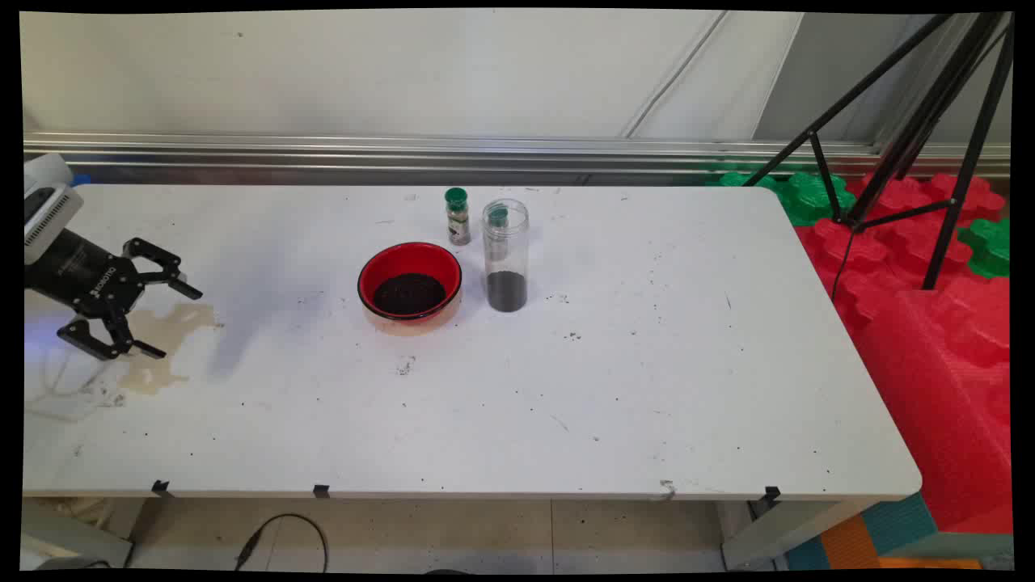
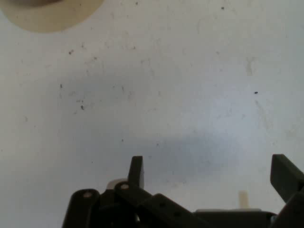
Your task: Pick up the black seasoning powder from the table
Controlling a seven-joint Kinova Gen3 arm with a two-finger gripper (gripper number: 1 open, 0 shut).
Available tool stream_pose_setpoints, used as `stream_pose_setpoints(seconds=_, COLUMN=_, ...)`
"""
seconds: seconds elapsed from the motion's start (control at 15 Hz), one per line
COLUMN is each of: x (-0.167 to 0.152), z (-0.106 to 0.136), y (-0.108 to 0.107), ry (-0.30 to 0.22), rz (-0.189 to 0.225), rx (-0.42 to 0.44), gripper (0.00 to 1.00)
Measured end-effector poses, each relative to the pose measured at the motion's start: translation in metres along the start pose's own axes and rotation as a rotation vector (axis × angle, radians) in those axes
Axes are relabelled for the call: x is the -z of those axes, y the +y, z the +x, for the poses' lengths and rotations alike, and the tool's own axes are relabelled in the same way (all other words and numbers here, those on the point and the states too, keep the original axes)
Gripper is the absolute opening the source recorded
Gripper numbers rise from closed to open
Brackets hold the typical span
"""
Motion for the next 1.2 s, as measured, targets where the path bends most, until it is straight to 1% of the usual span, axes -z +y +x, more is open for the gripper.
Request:
stream_pose_setpoints(seconds=0.4, x=-0.001, z=0.014, y=-0.007, ry=0.013, rz=0.01, rx=0.039, gripper=1.0)
stream_pose_setpoints(seconds=0.87, x=-0.005, z=0.037, y=-0.021, ry=0.038, rz=0.028, rx=0.099, gripper=1.0)
stream_pose_setpoints(seconds=1.2, x=-0.009, z=0.059, y=-0.035, ry=0.069, rz=0.034, rx=0.134, gripper=1.0)
